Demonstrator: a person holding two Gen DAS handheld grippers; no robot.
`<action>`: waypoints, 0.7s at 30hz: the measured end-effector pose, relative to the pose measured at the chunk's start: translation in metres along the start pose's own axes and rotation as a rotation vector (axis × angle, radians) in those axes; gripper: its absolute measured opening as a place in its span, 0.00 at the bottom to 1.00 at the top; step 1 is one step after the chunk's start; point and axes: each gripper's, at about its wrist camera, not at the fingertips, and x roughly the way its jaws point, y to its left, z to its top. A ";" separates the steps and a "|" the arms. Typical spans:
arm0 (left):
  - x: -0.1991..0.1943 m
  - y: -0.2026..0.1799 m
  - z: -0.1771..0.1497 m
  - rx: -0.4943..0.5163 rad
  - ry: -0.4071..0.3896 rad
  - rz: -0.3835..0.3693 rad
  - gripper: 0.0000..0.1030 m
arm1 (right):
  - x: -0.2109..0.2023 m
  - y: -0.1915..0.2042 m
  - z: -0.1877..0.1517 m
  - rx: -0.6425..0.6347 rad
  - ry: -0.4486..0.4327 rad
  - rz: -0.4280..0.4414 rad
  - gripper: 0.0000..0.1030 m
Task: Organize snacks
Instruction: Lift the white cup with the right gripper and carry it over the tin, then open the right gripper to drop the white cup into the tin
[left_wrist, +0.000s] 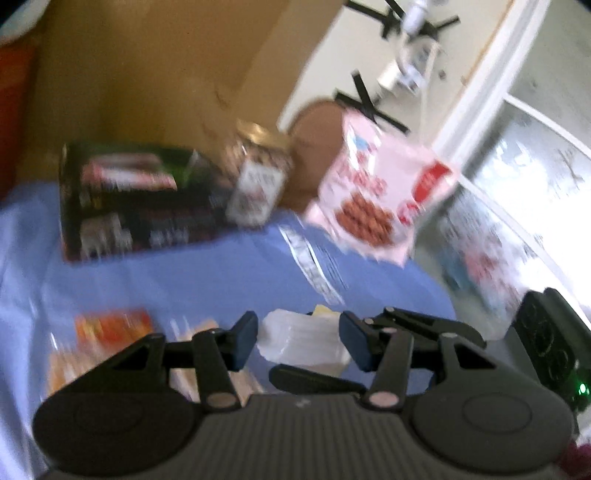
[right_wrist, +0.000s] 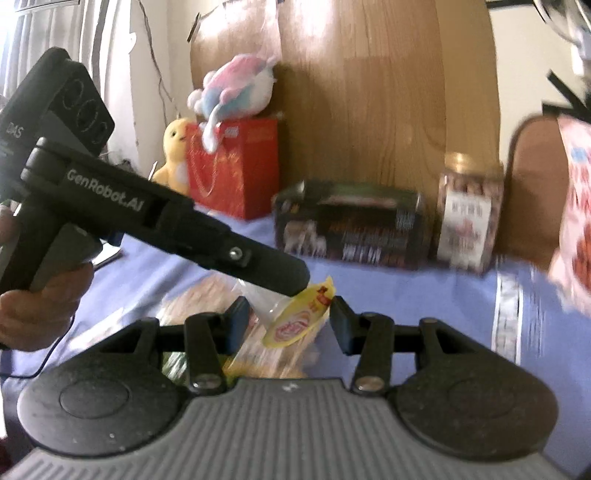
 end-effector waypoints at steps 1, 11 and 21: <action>0.003 0.003 0.010 -0.002 -0.015 0.011 0.48 | 0.007 -0.003 0.007 -0.007 -0.010 -0.006 0.49; 0.048 0.047 0.091 -0.065 -0.152 0.108 0.47 | 0.090 -0.049 0.062 -0.008 -0.089 -0.060 0.49; 0.099 0.078 0.120 -0.090 -0.149 0.146 0.47 | 0.140 -0.081 0.069 -0.013 -0.105 -0.142 0.49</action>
